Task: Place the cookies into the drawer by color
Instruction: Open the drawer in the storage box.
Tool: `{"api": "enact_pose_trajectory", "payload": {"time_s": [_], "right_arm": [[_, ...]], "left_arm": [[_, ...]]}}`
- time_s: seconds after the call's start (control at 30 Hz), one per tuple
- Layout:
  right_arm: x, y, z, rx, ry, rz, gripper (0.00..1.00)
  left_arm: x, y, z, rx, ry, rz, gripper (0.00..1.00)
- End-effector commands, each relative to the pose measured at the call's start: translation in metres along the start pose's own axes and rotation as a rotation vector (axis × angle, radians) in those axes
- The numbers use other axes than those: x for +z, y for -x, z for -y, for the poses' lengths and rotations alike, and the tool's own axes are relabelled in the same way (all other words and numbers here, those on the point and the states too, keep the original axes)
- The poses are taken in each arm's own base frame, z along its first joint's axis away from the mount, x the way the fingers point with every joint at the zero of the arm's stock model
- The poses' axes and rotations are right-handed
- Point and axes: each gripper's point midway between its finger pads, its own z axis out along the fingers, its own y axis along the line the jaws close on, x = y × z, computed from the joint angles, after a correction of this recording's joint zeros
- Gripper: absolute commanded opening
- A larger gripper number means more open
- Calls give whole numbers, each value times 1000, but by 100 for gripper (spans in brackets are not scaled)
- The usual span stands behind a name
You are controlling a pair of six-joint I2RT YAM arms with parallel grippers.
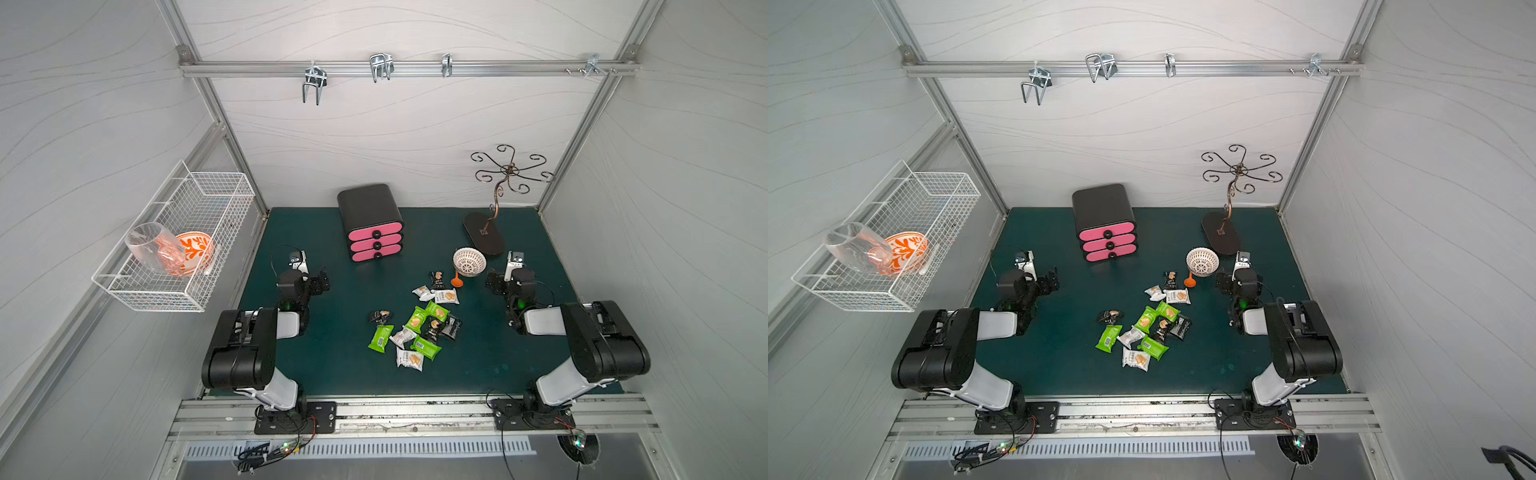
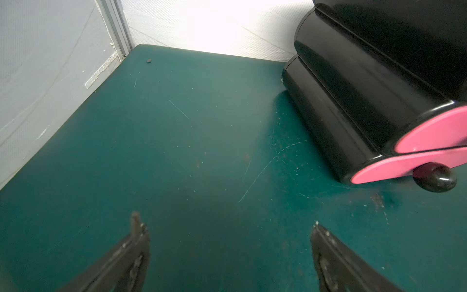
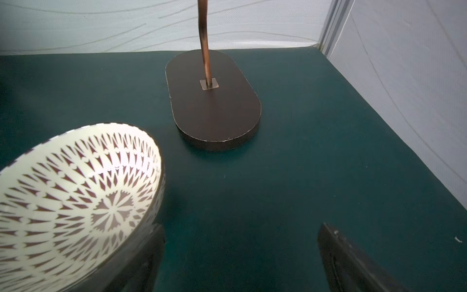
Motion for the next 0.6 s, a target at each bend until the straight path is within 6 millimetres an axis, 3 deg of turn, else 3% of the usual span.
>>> {"api": "enact_pose_trajectory", "payload": {"time_s": [0.0,0.43,0.57], "right_arm": [[-1,3,2,15,-1,7,99],[-3,4,2,15,0,15,99],[-30,32,-21,-100,45,59,99]], "left_arm": [[-1,6,4,7,-15,24,100],[-1,6,4,7,-14,24,100],[-1,6,4,6,-14,24,100]]}}
